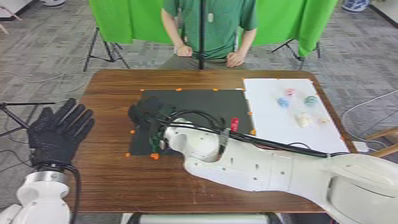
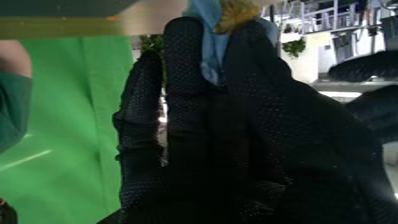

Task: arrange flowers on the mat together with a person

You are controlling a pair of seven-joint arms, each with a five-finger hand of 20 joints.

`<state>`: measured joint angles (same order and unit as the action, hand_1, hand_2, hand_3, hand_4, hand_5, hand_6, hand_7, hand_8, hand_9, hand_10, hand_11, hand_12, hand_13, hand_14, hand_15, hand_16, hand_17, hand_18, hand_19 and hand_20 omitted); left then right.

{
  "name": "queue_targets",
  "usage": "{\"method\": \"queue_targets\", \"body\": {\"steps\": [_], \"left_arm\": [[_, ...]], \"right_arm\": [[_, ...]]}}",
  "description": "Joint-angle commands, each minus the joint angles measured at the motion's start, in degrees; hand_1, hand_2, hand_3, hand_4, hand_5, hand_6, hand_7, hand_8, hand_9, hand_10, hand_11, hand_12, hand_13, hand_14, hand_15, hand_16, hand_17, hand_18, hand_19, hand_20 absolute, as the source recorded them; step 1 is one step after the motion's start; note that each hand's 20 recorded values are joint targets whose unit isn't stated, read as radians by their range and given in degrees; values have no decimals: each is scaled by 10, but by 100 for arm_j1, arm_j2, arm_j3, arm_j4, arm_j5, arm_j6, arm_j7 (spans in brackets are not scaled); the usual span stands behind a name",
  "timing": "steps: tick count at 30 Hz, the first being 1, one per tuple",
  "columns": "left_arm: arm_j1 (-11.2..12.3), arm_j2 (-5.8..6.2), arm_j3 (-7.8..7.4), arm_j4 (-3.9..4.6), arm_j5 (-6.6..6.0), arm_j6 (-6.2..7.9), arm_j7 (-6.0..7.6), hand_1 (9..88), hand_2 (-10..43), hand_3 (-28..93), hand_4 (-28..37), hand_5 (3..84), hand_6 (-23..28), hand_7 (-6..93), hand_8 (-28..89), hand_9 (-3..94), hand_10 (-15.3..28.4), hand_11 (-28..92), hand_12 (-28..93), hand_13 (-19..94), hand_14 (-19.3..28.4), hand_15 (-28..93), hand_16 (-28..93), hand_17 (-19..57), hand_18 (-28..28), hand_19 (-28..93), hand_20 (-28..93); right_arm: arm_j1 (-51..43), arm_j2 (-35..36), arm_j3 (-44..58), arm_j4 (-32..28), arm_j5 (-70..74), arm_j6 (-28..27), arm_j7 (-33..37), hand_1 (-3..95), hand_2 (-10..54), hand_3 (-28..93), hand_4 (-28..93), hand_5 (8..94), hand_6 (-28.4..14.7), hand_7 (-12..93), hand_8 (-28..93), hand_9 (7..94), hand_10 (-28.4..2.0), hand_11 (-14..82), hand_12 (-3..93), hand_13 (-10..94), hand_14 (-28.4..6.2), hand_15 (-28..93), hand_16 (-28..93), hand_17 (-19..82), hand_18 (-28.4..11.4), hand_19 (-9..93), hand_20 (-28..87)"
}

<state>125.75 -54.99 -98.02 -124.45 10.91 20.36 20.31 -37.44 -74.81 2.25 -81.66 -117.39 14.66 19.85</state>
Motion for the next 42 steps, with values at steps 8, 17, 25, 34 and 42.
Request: {"method": "queue_targets", "body": {"steps": [8, 17, 25, 34, 42], "left_arm": [[-34, 74, 125, 65, 11, 146, -110, 236, 134, 778, -283, 466, 89, 146, -92, 402, 157, 186, 90, 292, 168, 340, -69, -58, 170, 398, 151], [-26, 69, 96, 75, 21, 123, -101, 252, 127, 773, -283, 459, 97, 142, -91, 396, 164, 183, 86, 289, 180, 343, -74, -64, 183, 413, 148], [32, 53, 75, 63, 13, 103, -53, 269, 107, 770, -283, 456, 97, 141, -91, 392, 163, 184, 84, 285, 180, 341, -74, -63, 182, 414, 143], [142, -6, 37, 27, -8, 101, 55, 279, 93, 768, -283, 454, 98, 143, -90, 391, 163, 186, 84, 284, 178, 341, -75, -63, 182, 414, 140], [238, -87, -2, 10, -88, 105, 86, 282, 90, 764, -283, 456, 98, 144, -91, 391, 163, 189, 86, 285, 178, 343, -72, -63, 180, 414, 139]], "right_arm": [[-131, -53, 56, 44, -243, -38, 454, 606, -95, 668, -283, 575, 45, 390, -78, 729, -47, 95, 399, 592, -18, 337, 455, 281, -154, 657, 385], [-223, -45, 118, -56, -348, -257, 446, 584, -95, 683, -283, 566, 47, 353, -190, 646, -72, 197, 235, 568, -23, 351, 428, 268, -156, 657, 345], [-266, -8, 192, -111, -334, -359, 527, 539, -95, 734, -283, 537, 33, 324, -180, 603, -82, 197, 189, 547, -41, 390, 372, 262, -156, 655, 327], [-388, 18, 341, -134, -326, -522, 564, 465, -95, 780, -283, 504, 11, 295, -166, 556, -104, 170, 180, 513, -74, 440, 253, 248, -161, 650, 300], [-856, 149, 988, -343, -440, -551, 477, 456, -95, 767, -283, 496, 6, 290, -164, 543, -110, 162, 177, 501, -81, 437, 233, 246, -161, 648, 285]]}}
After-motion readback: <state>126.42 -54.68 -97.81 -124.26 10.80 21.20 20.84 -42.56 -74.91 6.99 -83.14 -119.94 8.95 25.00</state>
